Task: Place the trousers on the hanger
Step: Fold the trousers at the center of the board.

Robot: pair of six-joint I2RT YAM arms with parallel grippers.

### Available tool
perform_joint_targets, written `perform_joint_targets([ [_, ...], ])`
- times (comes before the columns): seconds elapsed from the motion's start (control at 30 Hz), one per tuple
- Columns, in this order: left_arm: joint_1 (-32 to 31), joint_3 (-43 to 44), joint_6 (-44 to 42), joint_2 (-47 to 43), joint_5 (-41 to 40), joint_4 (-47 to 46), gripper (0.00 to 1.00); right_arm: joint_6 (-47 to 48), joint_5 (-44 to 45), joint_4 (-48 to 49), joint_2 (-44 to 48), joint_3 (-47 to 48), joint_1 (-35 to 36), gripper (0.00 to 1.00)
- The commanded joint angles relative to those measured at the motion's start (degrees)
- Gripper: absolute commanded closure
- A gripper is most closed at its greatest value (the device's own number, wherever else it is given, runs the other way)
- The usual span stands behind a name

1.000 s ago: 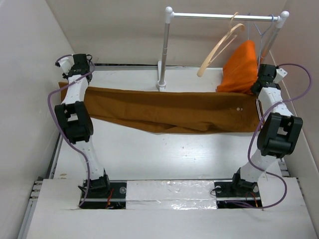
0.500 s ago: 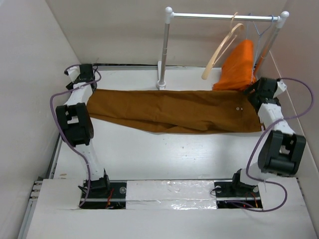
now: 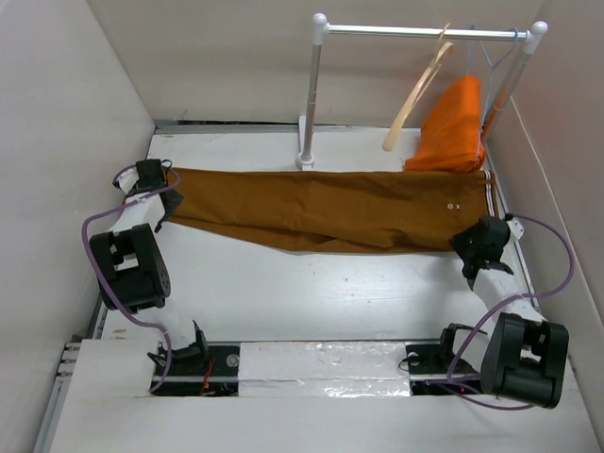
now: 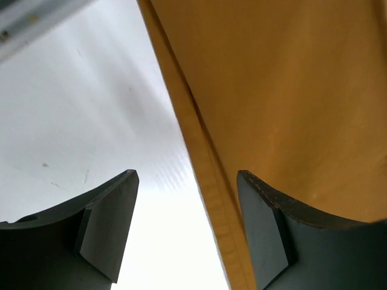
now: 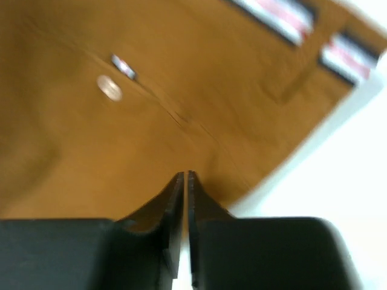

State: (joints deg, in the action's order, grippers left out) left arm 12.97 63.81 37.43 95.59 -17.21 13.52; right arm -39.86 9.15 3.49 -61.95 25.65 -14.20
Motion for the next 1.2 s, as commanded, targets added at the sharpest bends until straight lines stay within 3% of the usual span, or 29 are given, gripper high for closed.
perform_joint_targets([
  [0.0, -0.23, -0.71, 1.59, -0.06, 4.99, -0.95, 0.36, 1.71, -4.82, 8.72, -1.32, -2.71, -2.75, 0.62],
  [0.1, -0.23, -0.79, 1.86, 2.48, 7.36, -0.77, 0.27, 3.12, -11.34, 9.52, -6.59, -2.62, -5.66, 0.33],
  [0.37, -0.23, -0.53, 1.68, 6.45, 10.18, -2.26, 0.27, 1.10, -14.32, 15.05, -13.88, -2.36, -6.90, 0.20],
  [0.43, -0.23, -0.09, 1.68, 7.41, 10.71, -2.36, 0.32, 0.75, -14.59, 14.19, -16.88, 0.26, -6.90, 0.28],
  [0.47, -0.23, -0.09, 1.68, 7.59, 10.62, -2.70, 0.34, 0.74, -14.25, 13.74, -17.32, 0.89, -6.90, 0.41],
  [0.5, -0.23, -0.09, 1.59, 8.11, 10.36, -2.79, 0.41, 0.57, -13.98, 13.57, -17.41, 1.24, -6.90, 0.63],
  [0.57, -0.23, 0.35, 0.98, 8.82, 9.83, -2.88, 0.52, 0.22, -12.76, 13.74, -15.84, 0.63, -6.29, 0.75],
  [0.6, -0.23, 0.70, 0.80, 9.61, 9.83, -2.88, 0.66, 0.13, -11.79, 13.48, -14.79, 0.28, -6.28, 0.83],
  [0.67, -0.23, 1.93, 0.54, 10.23, 9.83, -2.01, 0.81, 0.30, -9.69, 12.60, -11.01, -0.94, -6.28, 0.89],
  [0.7, -0.23, 2.10, 0.63, 10.32, 9.39, -2.00, 0.96, 0.57, -9.41, 11.55, -9.69, -1.39, -6.28, 0.94],
  [0.73, -0.23, 2.02, 0.63, 10.14, 9.13, -2.09, 1.00, 0.74, -7.50, 10.85, -8.37, -1.65, -6.28, 0.96],
  [0.87, -0.23, 0.79, -0.95, 7.86, 6.06, -0.87, 1.00, 2.76, -4.41, 6.11, 0.23, -3.40, -7.94, 1.00],
  [1.03, -0.23, -2.10, -2.19, 4.79, -1.76, 3.88, 1.00, 5.75, -8.96, 0.13, 10.25, -5.96, -15.76, 1.00],
  [1.17, -0.23, -6.14, -2.01, -0.39, -1.69, 5.20, 1.00, 9.96, -13.45, -8.39, 22.11, -7.37, -22.26, 1.00],
])
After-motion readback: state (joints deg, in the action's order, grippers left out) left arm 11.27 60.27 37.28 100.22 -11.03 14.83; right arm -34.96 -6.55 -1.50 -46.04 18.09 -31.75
